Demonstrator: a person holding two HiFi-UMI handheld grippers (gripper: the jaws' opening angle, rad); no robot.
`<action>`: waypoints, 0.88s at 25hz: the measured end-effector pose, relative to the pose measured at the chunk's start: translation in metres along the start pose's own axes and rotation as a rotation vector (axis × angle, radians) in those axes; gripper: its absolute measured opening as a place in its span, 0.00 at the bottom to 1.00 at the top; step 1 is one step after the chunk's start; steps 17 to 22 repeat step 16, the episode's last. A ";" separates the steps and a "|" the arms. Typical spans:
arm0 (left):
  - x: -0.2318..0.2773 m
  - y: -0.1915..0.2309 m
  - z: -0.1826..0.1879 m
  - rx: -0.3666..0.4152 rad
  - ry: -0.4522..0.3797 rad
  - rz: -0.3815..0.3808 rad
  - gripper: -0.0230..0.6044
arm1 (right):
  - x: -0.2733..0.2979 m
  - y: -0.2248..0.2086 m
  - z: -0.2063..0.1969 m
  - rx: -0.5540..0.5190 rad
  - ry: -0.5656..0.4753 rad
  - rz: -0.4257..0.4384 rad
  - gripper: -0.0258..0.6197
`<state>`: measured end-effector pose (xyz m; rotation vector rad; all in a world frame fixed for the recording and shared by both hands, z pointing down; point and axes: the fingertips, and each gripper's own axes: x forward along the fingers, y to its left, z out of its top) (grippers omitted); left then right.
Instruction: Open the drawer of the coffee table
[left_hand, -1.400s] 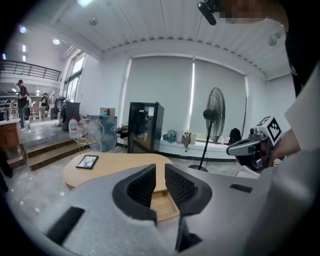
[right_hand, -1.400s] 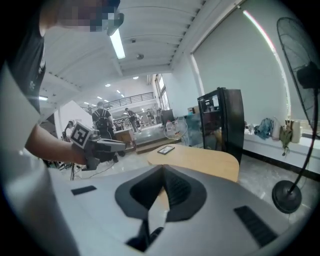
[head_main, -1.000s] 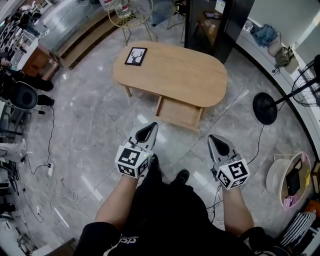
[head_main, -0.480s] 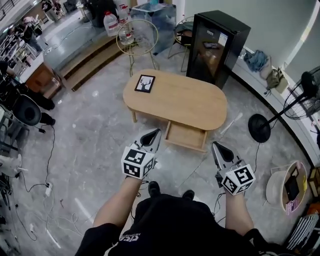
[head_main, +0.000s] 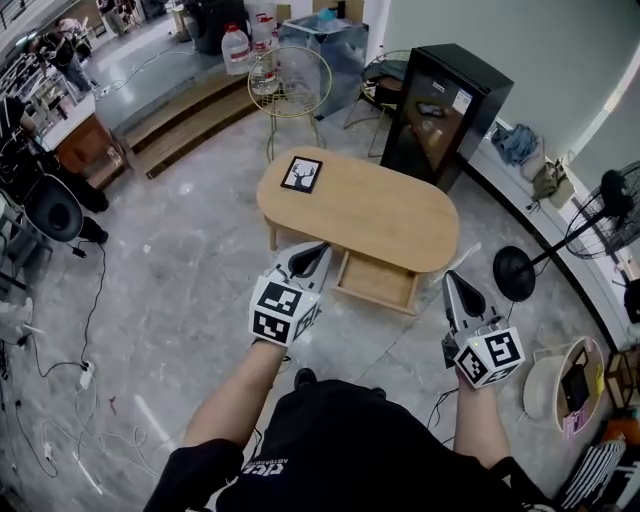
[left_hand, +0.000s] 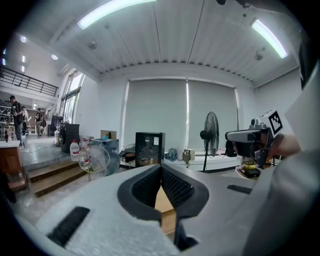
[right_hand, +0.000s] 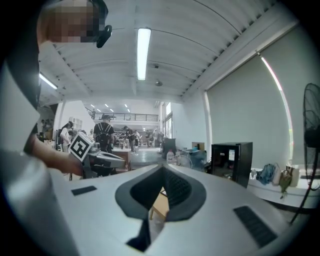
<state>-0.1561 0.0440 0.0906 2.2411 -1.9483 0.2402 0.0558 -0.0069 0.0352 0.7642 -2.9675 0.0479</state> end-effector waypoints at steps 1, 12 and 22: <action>0.001 -0.001 0.000 -0.001 -0.001 -0.004 0.05 | -0.002 -0.001 0.000 -0.002 0.004 -0.004 0.04; 0.007 -0.015 0.000 -0.002 0.016 -0.014 0.05 | -0.020 -0.020 -0.007 0.037 -0.016 -0.024 0.04; 0.005 -0.021 -0.002 -0.014 0.026 -0.001 0.05 | -0.025 -0.020 -0.003 0.039 -0.034 0.000 0.04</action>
